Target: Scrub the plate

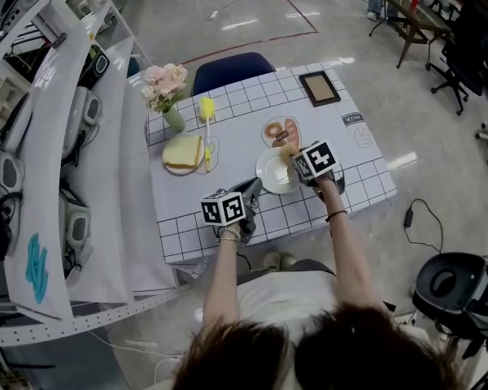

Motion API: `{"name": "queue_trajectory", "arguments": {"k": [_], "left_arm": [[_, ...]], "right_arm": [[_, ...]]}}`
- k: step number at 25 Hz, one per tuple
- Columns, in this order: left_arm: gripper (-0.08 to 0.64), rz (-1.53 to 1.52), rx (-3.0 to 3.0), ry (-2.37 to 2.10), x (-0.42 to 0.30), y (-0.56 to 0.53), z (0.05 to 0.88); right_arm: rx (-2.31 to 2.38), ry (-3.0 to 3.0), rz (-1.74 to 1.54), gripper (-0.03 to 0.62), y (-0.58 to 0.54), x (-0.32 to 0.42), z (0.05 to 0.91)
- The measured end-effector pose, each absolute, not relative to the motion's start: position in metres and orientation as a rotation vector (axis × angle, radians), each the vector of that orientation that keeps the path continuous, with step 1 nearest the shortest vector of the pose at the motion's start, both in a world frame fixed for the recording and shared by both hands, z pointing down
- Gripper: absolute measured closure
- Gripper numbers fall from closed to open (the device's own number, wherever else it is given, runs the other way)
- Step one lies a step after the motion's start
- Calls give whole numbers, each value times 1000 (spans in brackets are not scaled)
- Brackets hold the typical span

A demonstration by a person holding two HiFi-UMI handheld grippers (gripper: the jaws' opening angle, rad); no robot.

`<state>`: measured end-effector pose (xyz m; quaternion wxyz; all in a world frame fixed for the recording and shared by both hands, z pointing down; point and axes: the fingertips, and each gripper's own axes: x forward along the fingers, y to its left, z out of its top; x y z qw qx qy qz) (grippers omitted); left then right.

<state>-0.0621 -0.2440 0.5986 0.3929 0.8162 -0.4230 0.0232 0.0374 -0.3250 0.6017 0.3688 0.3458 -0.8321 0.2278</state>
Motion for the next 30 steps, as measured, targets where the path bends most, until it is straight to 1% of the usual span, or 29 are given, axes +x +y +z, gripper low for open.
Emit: {"name": "queue_trajectory", "arguments": {"k": [30], "left_arm": [[549,65,2094,-1046,-44,-227,592]], "right_arm": [[861,-2123,621,508,-290,57,597]]}}
